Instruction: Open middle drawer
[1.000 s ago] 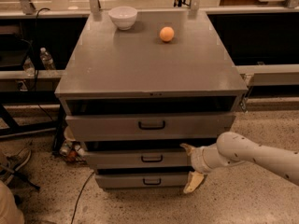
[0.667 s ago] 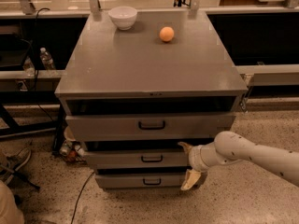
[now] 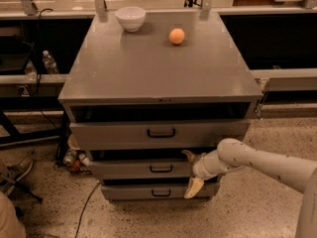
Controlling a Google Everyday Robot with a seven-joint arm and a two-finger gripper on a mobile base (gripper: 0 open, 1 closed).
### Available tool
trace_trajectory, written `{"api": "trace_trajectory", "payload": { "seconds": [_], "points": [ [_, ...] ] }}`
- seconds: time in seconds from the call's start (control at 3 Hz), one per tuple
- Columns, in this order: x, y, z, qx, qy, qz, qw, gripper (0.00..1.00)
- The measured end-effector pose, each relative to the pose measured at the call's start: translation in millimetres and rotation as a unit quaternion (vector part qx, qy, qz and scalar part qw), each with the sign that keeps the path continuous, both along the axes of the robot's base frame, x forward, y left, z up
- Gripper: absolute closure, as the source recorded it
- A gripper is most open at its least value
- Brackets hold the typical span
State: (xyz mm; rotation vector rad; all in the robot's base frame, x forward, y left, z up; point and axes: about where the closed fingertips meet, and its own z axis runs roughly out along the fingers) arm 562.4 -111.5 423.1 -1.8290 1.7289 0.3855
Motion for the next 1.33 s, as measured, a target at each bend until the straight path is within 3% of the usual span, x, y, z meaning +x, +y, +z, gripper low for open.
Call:
{"api": "trace_trajectory", "payload": {
  "seconds": [0.33,1.0,1.33],
  "points": [
    [-2,-1,-8,-0.001,0.007,-0.001,1.0000,0.25],
    [-36,-34,2,0.003,0.011,-0.024,0.9996,0.71],
    [-36,-34,5,0.003,0.011,-0.024,0.9996,0.95]
  ]
}}
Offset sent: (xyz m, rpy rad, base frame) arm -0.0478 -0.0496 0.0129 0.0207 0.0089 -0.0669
